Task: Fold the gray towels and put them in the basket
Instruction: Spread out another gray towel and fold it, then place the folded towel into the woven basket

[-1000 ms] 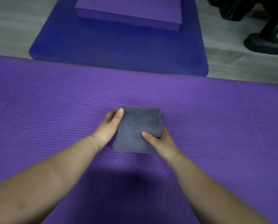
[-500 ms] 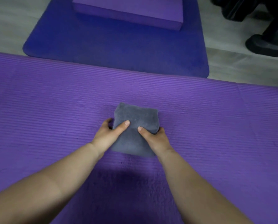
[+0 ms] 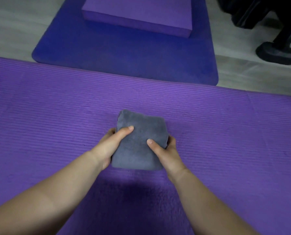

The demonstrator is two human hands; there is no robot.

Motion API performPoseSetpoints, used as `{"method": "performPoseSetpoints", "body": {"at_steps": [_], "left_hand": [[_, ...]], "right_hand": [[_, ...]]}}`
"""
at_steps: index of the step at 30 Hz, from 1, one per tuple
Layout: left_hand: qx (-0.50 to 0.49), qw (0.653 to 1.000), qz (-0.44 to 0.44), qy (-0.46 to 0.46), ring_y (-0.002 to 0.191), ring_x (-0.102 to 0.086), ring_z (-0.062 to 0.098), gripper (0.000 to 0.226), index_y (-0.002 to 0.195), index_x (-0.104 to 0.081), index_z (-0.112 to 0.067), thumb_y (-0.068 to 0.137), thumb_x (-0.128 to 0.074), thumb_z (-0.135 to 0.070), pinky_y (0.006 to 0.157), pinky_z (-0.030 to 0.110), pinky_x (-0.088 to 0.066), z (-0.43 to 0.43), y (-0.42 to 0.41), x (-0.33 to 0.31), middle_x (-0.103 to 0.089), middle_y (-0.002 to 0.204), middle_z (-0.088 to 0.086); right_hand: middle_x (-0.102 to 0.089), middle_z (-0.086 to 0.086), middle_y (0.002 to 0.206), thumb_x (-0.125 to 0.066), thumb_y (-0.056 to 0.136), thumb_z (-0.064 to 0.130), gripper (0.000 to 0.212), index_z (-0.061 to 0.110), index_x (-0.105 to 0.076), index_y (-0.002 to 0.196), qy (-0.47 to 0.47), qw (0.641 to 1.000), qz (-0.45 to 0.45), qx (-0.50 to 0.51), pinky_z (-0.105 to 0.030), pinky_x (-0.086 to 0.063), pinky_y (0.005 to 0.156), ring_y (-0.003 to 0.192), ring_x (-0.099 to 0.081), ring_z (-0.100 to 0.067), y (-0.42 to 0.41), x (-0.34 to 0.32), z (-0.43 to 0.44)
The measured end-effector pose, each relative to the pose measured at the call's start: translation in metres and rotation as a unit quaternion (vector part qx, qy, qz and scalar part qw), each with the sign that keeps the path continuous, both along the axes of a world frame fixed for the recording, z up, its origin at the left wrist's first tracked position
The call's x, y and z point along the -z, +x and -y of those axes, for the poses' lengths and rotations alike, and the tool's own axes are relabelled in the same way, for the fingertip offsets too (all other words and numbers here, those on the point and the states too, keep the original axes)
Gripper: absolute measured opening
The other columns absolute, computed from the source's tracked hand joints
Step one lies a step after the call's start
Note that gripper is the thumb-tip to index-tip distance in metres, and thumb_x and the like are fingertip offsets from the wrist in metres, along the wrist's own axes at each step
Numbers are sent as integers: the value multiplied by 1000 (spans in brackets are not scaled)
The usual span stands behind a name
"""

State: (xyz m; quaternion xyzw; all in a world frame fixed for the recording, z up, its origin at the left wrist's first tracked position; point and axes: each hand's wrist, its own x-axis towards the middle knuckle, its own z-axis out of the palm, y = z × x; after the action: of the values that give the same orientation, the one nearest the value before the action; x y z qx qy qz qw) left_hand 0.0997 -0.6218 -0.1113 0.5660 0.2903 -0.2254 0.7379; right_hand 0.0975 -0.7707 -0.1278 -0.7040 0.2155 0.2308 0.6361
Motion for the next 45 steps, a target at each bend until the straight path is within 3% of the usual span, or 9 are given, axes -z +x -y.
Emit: {"method": "performPoseSetpoints", "body": {"at_steps": [2,5,10,14,20,29,34,37,45], "left_hand": [[-22,999,18,-23,67,-69,7,28,98,-61,-9,78,-59,-28,54,14,-53,2,1,-8,-74,79,1],[-53,997,42,-33,60,-68,4,19,87,-61,-13,86,-46,-25,51,12,-51,-2,0,-28,-73,65,-4],[-86,994,65,-29,67,-69,4,39,96,-61,-14,66,-54,-37,52,13,-52,-1,-8,-117,-74,74,-3],[-94,993,60,-33,82,-70,10,65,110,-59,-13,53,-77,-38,59,18,-56,-2,-9,-223,-71,100,6],[-135,989,53,-1,99,-66,18,63,119,-54,-15,71,-61,-55,67,22,-57,-19,-11,-411,-67,112,6],[-220,970,101,12,72,-70,7,33,102,-62,-14,86,-47,-39,58,15,-55,-10,-61,-623,-69,99,5],[-280,952,103,67,87,-66,14,32,105,-59,-14,85,-57,-39,63,18,-55,-22,-125,-677,-68,102,6],[-301,946,110,58,95,-65,17,20,98,-59,-21,88,-50,-36,79,27,-52,-45,-162,-691,-68,104,5],[-354,925,126,50,100,-64,17,24,100,-61,-21,89,-45,-36,81,25,-50,-217,-262,-696,-68,107,5]], "right_hand": [[-50,-3,133,-79,51,43,109,12,-25,140,50,999,-12,1,-37,-43,104,119,-52,-17,8,-9,2],[-58,0,119,-70,75,27,71,14,-35,135,133,986,-45,-85,-25,-50,89,102,-59,-11,21,-34,5],[-67,8,89,-64,81,24,19,20,-57,98,203,964,-99,-143,-15,-55,69,72,-66,0,29,-119,14],[-71,10,80,-62,83,19,8,19,-60,91,182,974,-66,-118,-17,-54,66,71,-67,-2,32,-228,13],[-66,8,104,-62,84,19,26,31,-53,105,183,977,1,-106,-19,-54,74,92,-64,-7,33,-421,-11],[-66,4,106,-65,82,22,29,24,-55,109,160,973,40,-164,-20,-54,67,90,-65,-9,4,-627,-22],[-65,-2,116,-63,84,25,38,17,-53,120,125,941,12,-314,-27,-53,85,101,-64,-14,-29,-682,-37],[-65,-5,116,-59,86,20,23,21,-57,109,132,932,24,-336,-26,-53,84,103,-64,-17,-55,-700,-68],[-63,-4,118,-55,89,16,35,15,-50,123,137,886,5,-444,-21,-53,85,105,-62,-15,-134,-707,-253]]}}
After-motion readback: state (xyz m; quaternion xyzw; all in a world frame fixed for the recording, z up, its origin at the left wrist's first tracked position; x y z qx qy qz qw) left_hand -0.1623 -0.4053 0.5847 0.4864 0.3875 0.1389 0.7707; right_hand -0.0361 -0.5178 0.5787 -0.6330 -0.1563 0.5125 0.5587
